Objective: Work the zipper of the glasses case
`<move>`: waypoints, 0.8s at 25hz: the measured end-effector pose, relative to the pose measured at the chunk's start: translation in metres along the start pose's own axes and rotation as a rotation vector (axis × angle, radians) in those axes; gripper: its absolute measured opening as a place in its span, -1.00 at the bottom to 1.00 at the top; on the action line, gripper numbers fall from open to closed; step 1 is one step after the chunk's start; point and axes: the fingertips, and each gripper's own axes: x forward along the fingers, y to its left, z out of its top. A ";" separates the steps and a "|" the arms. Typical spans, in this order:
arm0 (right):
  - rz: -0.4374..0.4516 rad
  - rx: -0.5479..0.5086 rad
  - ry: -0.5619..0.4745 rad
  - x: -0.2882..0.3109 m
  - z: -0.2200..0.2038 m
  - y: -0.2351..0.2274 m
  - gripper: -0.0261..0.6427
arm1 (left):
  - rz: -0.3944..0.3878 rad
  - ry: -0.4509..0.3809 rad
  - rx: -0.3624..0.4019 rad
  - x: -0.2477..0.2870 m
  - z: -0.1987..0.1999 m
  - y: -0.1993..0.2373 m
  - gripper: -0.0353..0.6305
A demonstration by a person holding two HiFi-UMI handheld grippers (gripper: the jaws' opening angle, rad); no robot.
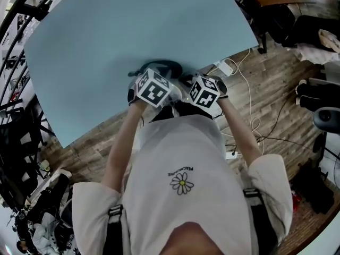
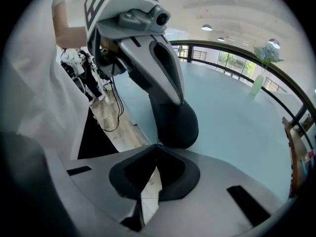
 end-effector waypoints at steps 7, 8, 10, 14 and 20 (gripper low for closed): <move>-0.016 -0.052 -0.017 0.001 0.005 -0.009 -0.90 | 0.043 -0.019 -0.047 -0.001 0.004 0.009 -0.85; -0.024 -0.064 -0.017 0.002 0.007 -0.011 -0.90 | 0.056 -0.009 -0.037 -0.001 0.004 0.011 -0.85; -0.036 -0.098 -0.017 0.005 0.013 -0.013 -0.90 | 0.089 0.007 -0.020 -0.003 0.002 0.018 -0.85; -0.045 -0.147 -0.035 0.020 0.035 -0.019 -0.90 | 0.172 0.022 -0.035 -0.010 -0.008 0.042 -0.85; -0.048 -0.197 -0.049 0.039 0.067 -0.028 -0.90 | 0.228 -0.008 -0.146 -0.026 -0.022 0.079 -0.85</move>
